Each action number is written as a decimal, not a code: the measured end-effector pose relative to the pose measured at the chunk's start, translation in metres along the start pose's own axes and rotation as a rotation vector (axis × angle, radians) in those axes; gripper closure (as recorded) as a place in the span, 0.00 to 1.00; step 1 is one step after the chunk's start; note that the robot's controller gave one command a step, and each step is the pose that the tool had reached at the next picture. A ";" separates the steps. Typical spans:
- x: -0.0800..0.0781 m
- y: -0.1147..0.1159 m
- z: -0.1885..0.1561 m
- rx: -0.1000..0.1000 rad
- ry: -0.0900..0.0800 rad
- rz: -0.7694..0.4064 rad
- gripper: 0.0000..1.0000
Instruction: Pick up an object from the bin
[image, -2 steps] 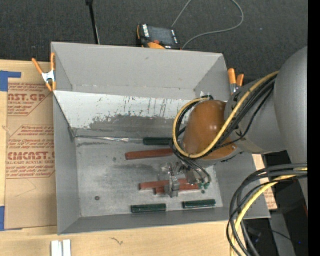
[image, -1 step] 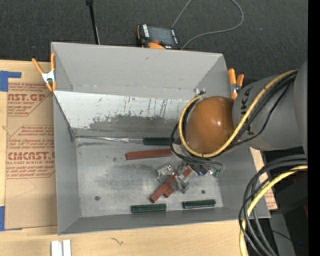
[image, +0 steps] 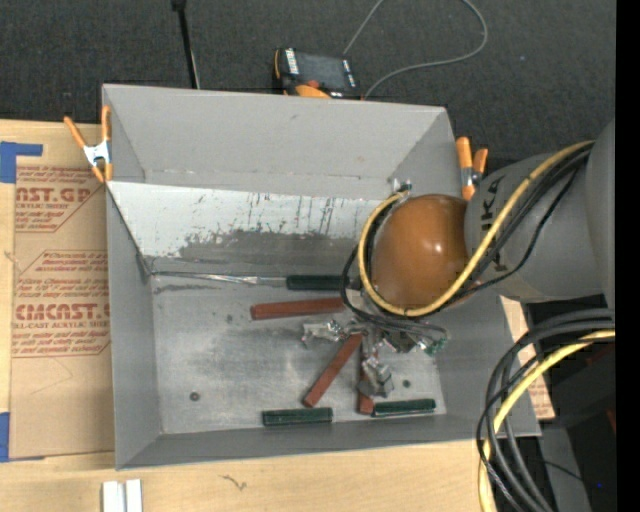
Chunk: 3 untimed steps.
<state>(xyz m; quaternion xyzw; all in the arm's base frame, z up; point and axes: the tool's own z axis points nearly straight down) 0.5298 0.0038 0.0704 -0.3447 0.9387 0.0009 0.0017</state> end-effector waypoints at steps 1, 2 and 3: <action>0.001 0.000 0.000 0.000 0.002 0.001 1.00; 0.060 -0.044 0.000 0.002 0.000 -0.538 1.00; 0.065 -0.049 -0.150 0.006 -0.001 -0.564 1.00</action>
Offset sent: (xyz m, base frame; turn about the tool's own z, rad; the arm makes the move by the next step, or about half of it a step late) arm 0.0000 0.0000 0.0000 0.0000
